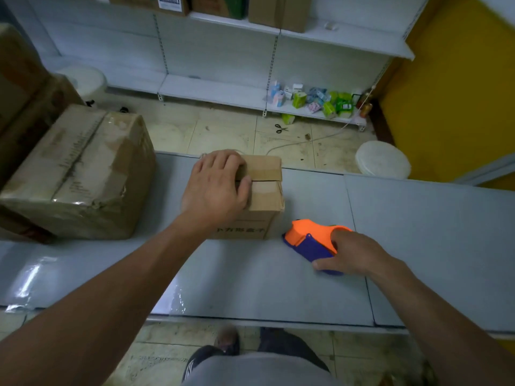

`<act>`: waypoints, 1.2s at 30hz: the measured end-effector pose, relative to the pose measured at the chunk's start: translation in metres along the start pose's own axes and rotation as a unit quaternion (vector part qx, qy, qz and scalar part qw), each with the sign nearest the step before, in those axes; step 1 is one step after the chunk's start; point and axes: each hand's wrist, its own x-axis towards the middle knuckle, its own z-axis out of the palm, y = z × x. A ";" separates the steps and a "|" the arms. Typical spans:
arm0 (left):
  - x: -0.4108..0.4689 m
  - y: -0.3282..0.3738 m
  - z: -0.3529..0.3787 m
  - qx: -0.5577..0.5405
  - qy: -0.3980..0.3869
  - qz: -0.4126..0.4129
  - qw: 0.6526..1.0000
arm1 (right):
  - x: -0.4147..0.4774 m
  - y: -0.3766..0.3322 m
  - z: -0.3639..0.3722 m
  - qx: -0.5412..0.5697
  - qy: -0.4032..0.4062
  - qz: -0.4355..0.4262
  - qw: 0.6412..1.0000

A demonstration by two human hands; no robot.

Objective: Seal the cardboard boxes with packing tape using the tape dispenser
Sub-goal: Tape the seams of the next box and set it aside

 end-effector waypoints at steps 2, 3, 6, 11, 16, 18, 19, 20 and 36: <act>0.000 -0.001 0.000 -0.006 -0.001 0.002 1.000 | 0.002 -0.001 0.010 -0.002 -0.005 -0.003 1.000; 0.000 -0.002 -0.001 -0.008 0.000 0.003 1.000 | 0.001 -0.001 0.013 -0.010 0.000 -0.007 1.000; 0.000 -0.001 -0.002 -0.014 0.005 0.005 1.000 | -0.001 0.001 0.022 -0.014 0.026 -0.005 1.000; 0.002 -0.001 -0.001 -0.018 0.009 0.005 1.000 | -0.006 0.004 0.011 0.134 0.011 0.028 0.990; 0.003 0.002 0.000 -0.013 0.013 0.001 1.000 | -0.041 0.013 -0.006 0.737 -0.026 0.016 0.675; 0.003 0.003 -0.001 -0.012 0.008 0.000 1.000 | -0.052 0.014 -0.002 0.871 -0.009 -0.022 0.491; 0.003 0.004 -0.002 -0.012 0.005 -0.004 1.000 | -0.055 0.009 -0.001 0.908 -0.002 -0.043 0.417; 0.004 0.005 -0.003 -0.011 0.003 -0.008 1.000 | -0.056 0.003 0.000 0.930 0.002 -0.063 0.362; 0.007 0.076 -0.052 -0.108 0.051 -0.030 0.992 | -0.038 -0.034 0.003 0.928 -0.159 -0.167 0.291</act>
